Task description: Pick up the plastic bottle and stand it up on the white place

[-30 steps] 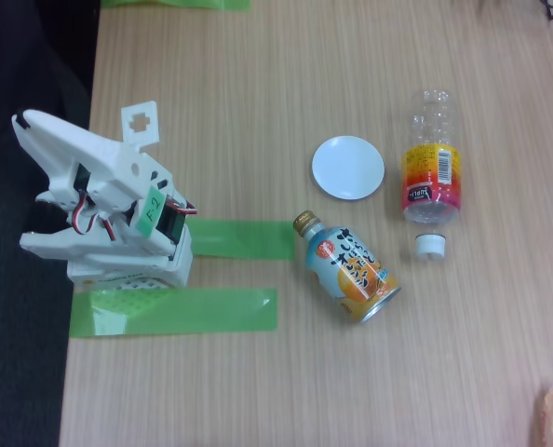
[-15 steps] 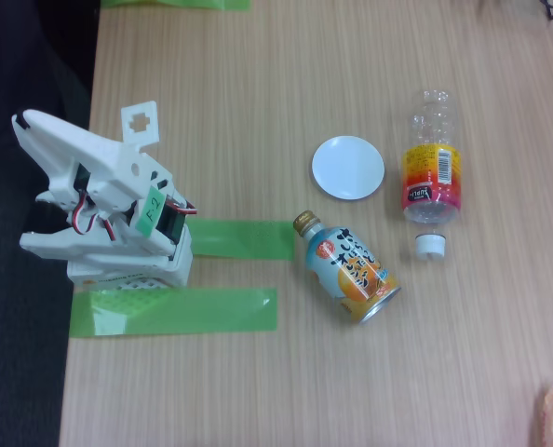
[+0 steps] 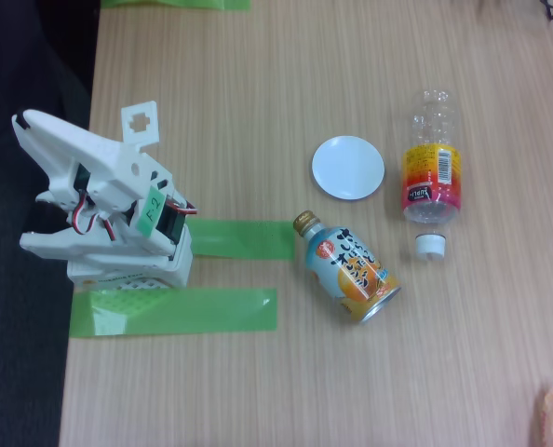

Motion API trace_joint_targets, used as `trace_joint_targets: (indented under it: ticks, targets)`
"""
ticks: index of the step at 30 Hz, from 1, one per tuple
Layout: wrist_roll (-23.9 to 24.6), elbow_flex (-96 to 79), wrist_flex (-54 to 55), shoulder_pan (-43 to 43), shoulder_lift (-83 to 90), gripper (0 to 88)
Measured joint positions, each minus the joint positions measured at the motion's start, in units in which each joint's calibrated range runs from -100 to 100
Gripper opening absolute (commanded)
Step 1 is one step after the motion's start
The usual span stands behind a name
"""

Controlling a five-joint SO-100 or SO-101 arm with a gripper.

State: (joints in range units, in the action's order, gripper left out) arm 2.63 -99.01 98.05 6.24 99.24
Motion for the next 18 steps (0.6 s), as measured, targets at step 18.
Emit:
trace_joint_targets:
  ticks: [18]
  targets:
    - [0.00, 16.00, -29.48, 0.00, 0.00, 3.6]
